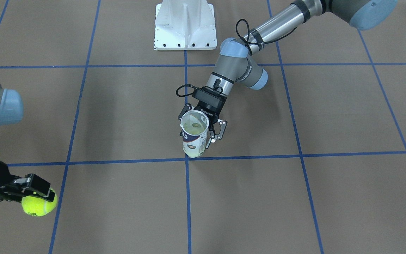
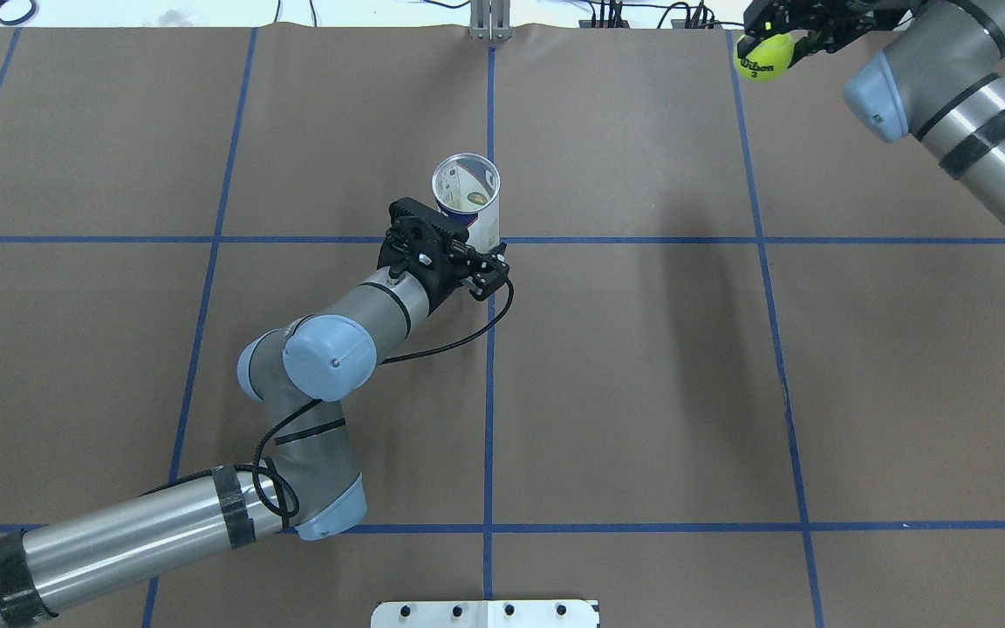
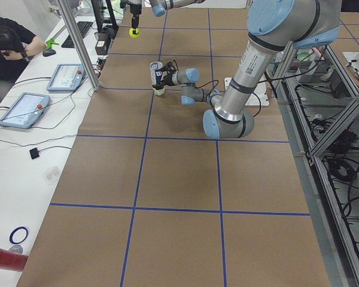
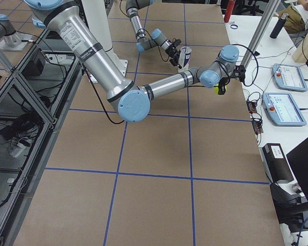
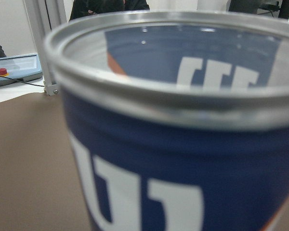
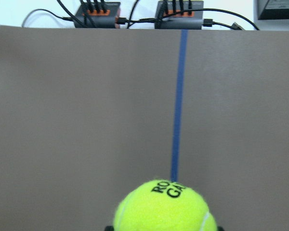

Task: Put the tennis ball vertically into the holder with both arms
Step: 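Carry the yellow ball with the right gripper above the can's open top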

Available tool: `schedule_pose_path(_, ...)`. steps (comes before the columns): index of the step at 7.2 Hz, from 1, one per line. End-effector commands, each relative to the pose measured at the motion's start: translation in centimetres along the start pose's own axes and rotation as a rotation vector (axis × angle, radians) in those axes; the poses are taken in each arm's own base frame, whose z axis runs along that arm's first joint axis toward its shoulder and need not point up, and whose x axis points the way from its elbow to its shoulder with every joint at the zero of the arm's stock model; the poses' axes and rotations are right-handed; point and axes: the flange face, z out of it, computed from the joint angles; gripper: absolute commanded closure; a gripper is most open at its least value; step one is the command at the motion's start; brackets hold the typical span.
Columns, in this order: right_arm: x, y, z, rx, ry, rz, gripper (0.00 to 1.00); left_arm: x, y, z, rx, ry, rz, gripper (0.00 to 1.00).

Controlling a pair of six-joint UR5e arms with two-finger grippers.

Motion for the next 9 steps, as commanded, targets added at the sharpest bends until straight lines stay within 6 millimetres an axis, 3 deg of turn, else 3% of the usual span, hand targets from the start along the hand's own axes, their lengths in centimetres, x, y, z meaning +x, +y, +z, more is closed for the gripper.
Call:
schedule_pose_path(1,-11.1,3.1,-0.7,-0.02,-0.101,0.112,1.0,0.0,0.2,0.0,-0.003,0.0,0.001,0.01)
schedule_pose_path(4,-23.0,10.4,-0.4,-0.106,-0.203,0.169,1.0,0.1,0.3,0.0,-0.005,0.003,0.001,0.01)
schedule_pose_path(6,-29.0,15.5,3.8,-0.121,-0.173,0.175,1.0,0.4,0.4,-0.1,-0.007,0.005,0.002,0.01)
schedule_pose_path(7,-29.5,16.6,4.9,-0.122,-0.16,0.172,1.0,0.4,0.4,-0.1,-0.006,0.006,-0.001,0.01)
schedule_pose_path(9,-29.3,16.8,5.2,-0.128,-0.153,0.174,1.0,0.3,0.6,0.0,-0.009,0.003,0.003,0.01)
